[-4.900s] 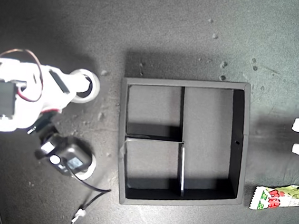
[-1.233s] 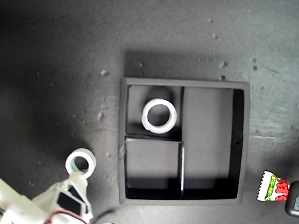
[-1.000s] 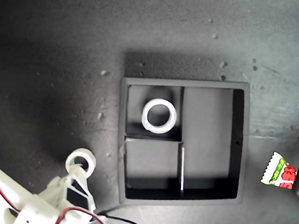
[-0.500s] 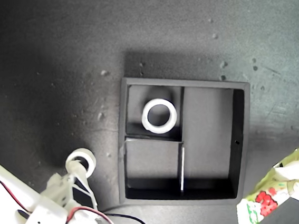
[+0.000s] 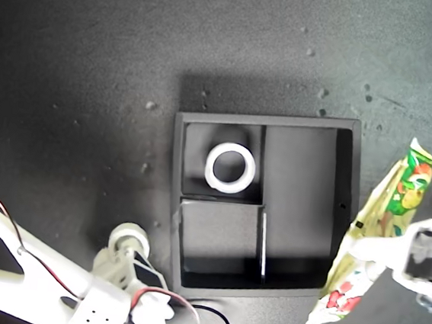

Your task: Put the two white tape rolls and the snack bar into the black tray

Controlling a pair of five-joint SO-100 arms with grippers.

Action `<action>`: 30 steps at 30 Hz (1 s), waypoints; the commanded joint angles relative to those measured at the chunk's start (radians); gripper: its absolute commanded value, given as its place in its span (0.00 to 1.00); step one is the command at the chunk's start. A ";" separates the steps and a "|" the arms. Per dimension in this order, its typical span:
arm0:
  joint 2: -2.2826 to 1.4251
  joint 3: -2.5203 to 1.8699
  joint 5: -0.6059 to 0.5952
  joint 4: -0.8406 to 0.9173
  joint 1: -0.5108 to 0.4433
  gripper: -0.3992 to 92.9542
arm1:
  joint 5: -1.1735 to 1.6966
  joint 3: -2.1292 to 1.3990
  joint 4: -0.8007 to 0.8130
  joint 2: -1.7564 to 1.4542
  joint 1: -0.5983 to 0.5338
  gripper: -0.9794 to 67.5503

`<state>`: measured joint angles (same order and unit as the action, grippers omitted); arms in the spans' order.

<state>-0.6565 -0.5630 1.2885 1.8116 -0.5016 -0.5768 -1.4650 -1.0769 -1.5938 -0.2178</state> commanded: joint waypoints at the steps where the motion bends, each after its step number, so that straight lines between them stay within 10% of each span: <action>1: -0.101 0.002 -0.026 0.018 0.012 0.00 | 0.034 0.112 0.002 0.069 0.028 0.01; 10: -0.611 -0.009 -0.299 0.018 0.152 0.00 | 0.048 0.112 0.025 0.224 0.084 0.01; 14: -0.486 0.236 -0.411 0.018 0.193 0.00 | -0.008 0.067 -0.009 0.222 0.089 0.50; 16: -0.394 0.331 -0.437 0.018 0.202 0.00 | -0.029 0.097 -0.064 0.209 0.086 0.56; 22: -0.133 0.552 -0.454 0.018 0.195 0.01 | -0.100 0.499 -0.337 0.207 0.075 0.52; 27: 0.028 0.652 -0.433 0.018 0.183 0.01 | -0.365 0.904 -0.540 0.207 0.106 0.01; 30: 0.109 0.738 -0.422 0.018 0.176 0.01 | -0.557 1.081 -0.644 0.207 0.124 0.01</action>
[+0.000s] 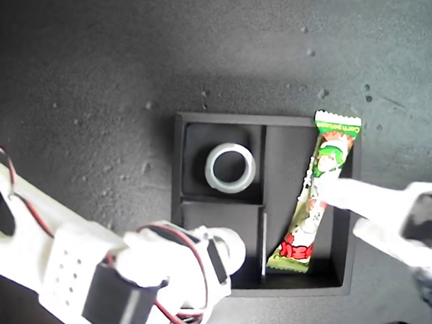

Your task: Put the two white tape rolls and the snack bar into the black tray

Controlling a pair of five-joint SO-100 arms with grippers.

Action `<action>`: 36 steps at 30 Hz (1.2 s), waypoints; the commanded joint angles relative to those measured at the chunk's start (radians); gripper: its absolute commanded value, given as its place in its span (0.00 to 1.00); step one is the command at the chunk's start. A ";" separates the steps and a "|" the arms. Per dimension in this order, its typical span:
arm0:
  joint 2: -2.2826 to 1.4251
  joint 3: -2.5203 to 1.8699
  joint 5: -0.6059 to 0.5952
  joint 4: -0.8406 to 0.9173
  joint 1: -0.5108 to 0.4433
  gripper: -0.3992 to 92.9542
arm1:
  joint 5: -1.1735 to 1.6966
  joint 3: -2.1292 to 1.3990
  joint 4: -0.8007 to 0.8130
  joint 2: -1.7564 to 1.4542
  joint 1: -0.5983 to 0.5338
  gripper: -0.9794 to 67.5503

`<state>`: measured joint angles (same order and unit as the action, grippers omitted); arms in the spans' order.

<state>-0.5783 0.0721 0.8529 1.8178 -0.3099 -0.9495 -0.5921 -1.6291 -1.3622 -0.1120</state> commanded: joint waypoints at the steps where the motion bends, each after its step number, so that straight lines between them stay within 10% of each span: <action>1: 0.051 0.129 0.021 0.012 -0.021 0.01 | -0.265 0.264 -0.150 -0.025 0.034 0.01; 17: -0.207 -0.101 0.080 0.015 -0.026 0.16 | -0.560 -0.121 -0.170 -0.535 0.278 0.01; 36: -0.170 -0.141 0.094 0.015 -0.035 0.24 | -0.540 -0.249 -0.117 -0.584 0.204 0.01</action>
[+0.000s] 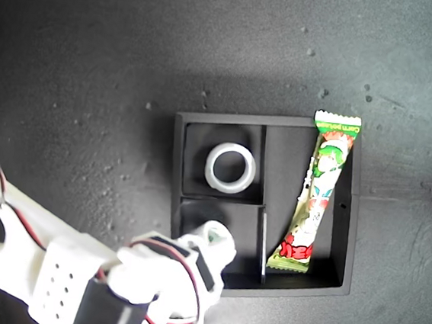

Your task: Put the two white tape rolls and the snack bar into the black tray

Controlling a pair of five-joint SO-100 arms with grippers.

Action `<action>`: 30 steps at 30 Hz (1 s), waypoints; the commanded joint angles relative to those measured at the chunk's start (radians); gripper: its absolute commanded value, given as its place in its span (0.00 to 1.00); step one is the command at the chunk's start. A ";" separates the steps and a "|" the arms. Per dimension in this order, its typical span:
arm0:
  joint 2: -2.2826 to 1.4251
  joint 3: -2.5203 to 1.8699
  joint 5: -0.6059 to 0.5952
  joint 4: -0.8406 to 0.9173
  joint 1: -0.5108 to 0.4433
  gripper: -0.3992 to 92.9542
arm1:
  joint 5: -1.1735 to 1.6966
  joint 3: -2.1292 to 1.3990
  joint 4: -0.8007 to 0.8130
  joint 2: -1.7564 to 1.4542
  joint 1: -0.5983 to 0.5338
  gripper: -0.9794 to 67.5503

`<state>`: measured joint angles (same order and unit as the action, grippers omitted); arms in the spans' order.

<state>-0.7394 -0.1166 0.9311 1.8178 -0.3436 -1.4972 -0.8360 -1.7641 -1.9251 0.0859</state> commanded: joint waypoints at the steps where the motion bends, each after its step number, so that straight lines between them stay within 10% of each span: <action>1: -0.011 0.048 0.011 0.015 -0.002 0.26 | 0.008 -0.009 0.018 -0.021 0.003 0.01; 9: -0.534 -0.503 0.069 0.017 0.167 0.01 | -0.018 -0.374 0.109 -0.348 0.041 0.01; 18: -1.810 -1.738 0.127 -0.233 0.445 0.01 | 0.021 -1.344 0.397 -0.969 -0.106 0.01; 30: -2.353 -2.505 0.232 -0.499 0.308 0.01 | 0.201 -2.111 0.635 -1.425 -0.137 0.01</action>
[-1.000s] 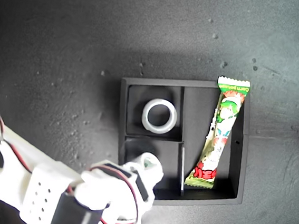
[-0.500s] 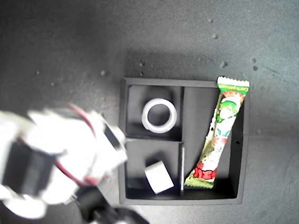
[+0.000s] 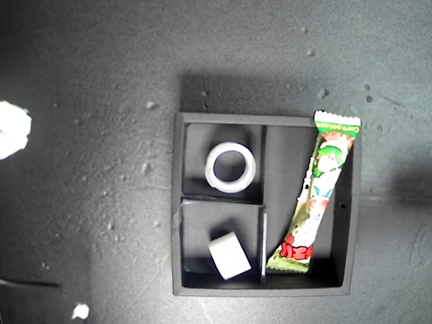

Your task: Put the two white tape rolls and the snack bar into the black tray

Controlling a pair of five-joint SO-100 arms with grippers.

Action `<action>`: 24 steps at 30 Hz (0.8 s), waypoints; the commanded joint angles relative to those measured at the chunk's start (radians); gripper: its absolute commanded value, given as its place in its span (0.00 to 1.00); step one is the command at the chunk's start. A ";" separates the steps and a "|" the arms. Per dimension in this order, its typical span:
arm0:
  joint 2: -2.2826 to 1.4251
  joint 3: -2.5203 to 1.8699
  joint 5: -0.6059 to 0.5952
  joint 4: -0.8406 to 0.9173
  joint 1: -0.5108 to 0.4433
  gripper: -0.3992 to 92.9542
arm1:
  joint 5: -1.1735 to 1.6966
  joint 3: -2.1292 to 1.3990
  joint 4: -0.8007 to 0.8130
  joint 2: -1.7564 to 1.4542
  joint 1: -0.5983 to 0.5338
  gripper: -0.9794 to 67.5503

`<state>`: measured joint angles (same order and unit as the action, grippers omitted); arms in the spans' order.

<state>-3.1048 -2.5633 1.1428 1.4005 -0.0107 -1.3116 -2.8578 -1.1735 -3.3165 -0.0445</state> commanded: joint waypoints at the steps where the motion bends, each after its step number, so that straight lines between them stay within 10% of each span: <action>1: 0.029 -0.089 0.031 -0.117 -0.035 0.01 | 0.015 -0.123 0.061 -0.034 -0.009 0.01; 24: -0.282 -0.575 0.080 -0.204 -0.110 0.01 | -0.100 -0.267 -0.126 -0.034 -0.083 0.03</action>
<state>-3.3379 -3.0833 1.2379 1.1842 -0.1396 -1.4097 -3.1124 -1.2947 -3.3456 -0.1012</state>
